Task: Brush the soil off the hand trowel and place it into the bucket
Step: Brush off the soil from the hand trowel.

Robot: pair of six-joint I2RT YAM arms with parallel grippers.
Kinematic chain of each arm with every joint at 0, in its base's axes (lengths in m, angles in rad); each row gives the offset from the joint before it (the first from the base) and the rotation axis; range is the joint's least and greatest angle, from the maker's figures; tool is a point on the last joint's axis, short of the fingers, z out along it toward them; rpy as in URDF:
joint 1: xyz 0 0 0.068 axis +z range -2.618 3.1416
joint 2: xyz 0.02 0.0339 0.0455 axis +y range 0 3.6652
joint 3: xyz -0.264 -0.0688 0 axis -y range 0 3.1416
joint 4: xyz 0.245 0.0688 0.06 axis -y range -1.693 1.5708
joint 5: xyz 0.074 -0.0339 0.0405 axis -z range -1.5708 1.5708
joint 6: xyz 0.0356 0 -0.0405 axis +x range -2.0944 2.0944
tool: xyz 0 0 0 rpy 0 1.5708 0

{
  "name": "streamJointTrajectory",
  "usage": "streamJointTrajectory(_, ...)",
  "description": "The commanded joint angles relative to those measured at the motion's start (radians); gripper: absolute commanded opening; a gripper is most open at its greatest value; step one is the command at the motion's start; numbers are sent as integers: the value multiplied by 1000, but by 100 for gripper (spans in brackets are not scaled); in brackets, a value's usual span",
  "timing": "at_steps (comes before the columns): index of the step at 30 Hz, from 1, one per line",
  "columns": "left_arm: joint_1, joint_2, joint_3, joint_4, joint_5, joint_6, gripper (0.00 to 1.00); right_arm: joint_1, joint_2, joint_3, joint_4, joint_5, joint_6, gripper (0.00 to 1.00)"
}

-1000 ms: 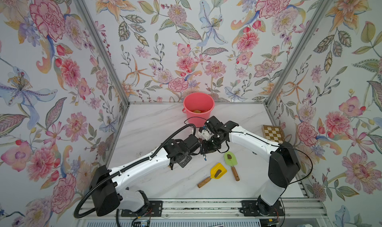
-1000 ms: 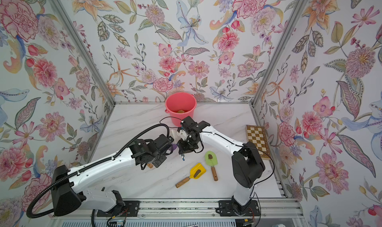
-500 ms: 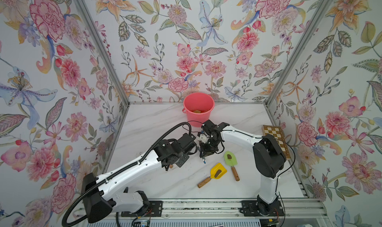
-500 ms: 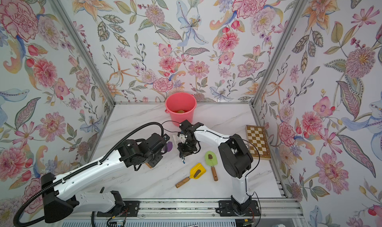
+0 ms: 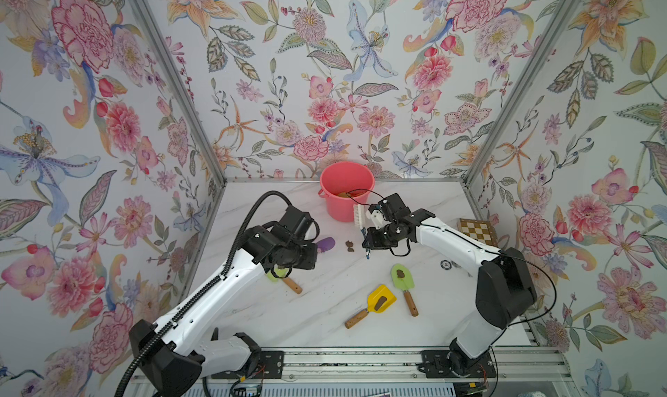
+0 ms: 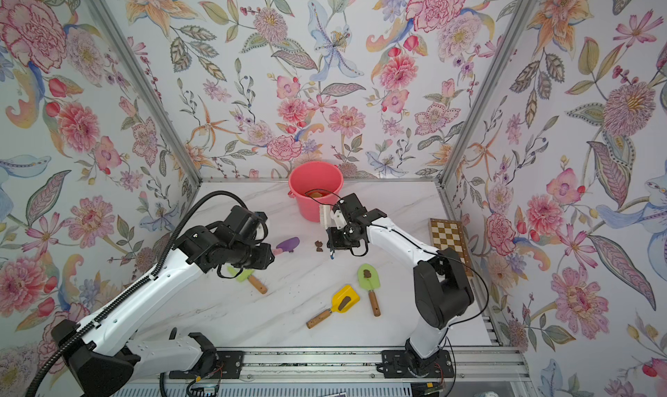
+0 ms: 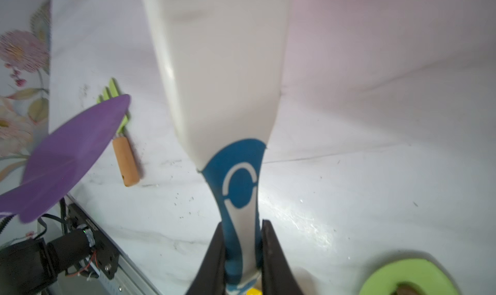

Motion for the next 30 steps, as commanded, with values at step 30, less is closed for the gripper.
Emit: streamJointTrajectory(30,196,-105,-372,1069,609,-1182,0,161,13,-150,401,96,77,0)
